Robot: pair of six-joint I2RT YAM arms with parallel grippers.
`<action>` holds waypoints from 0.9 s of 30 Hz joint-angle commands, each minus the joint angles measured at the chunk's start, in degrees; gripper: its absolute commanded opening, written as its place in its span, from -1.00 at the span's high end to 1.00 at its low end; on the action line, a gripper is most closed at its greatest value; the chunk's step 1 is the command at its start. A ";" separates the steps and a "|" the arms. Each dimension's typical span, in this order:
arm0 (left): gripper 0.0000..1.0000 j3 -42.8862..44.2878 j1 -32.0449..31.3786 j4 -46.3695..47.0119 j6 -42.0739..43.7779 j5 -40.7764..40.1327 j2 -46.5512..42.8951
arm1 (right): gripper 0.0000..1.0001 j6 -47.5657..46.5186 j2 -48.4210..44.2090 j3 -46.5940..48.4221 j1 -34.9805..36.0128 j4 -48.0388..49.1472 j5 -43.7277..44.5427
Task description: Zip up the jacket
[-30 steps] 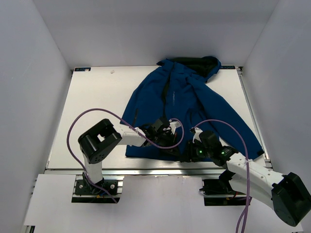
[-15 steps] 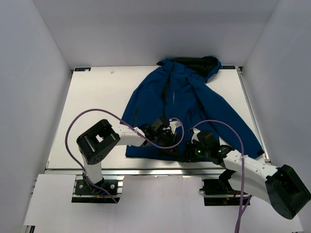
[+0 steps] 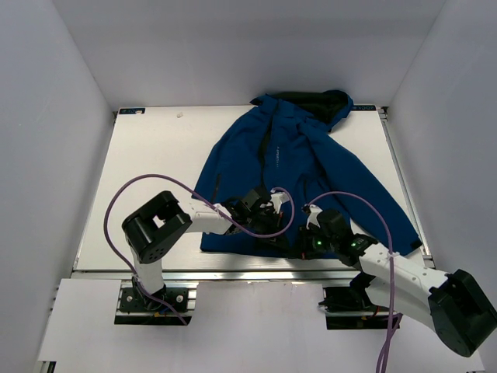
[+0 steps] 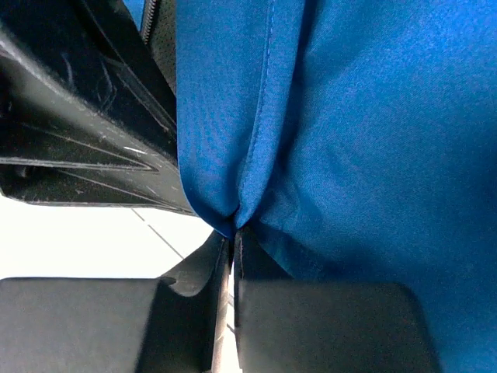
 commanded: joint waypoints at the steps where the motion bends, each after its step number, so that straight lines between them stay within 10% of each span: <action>1: 1.00 1.80 -0.72 0.32 0.76 2.60 -3.13 | 1.00 -1.24 -2.31 -0.17 0.19 5.67 -0.50; 9: 0.51 3.39 -0.72 -6.01 3.39 1.28 -5.32 | 1.00 0.07 -7.93 1.49 0.02 0.76 8.18; 27: 0.53 -0.74 -1.33 -9.60 2.52 -0.72 -10.33 | 1.00 1.66 -14.27 5.01 -0.33 2.51 14.35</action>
